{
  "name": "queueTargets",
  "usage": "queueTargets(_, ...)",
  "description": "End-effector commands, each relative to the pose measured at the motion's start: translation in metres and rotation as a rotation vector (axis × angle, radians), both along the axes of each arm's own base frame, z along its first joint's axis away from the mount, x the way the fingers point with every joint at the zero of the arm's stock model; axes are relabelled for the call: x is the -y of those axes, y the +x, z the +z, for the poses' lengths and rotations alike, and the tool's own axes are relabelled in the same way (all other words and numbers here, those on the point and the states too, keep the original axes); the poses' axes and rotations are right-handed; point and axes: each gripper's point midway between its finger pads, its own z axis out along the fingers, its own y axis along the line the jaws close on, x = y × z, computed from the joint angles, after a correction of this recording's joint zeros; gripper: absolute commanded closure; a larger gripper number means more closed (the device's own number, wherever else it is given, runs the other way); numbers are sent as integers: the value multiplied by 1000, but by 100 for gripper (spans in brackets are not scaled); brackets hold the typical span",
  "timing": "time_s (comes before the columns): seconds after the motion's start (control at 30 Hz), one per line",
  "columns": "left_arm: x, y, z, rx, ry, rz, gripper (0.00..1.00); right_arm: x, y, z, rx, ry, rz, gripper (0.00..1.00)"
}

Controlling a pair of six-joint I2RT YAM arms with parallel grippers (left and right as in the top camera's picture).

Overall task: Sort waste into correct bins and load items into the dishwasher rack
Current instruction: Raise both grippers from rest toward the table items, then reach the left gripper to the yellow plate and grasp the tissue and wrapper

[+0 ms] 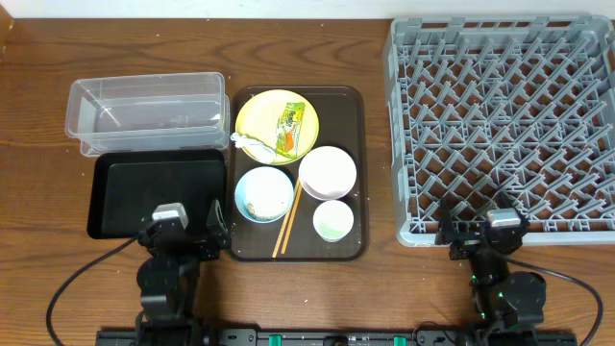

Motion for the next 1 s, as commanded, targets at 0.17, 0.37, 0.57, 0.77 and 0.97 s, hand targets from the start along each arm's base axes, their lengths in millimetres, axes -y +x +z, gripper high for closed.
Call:
queueTargets(0.17,0,12,41,-179,-14,3,2,9,5,39,-108,14,-55,1)
queueTargets(0.37,13,32,49,-408,-61,-66,2,7,22,51,-293,-7,-56,1)
queueTargets(0.57,13,42,59,-656,-74,-61,2,0,38,45,-565,-25,-25,1)
queueTargets(0.77,16,40,56,-755,-105,-64,2,-6,48,37,-747,-28,-1,1)
queueTargets(0.97,29,59,66,-673,-154,-126,2,-12,51,31,-781,-8,26,1)
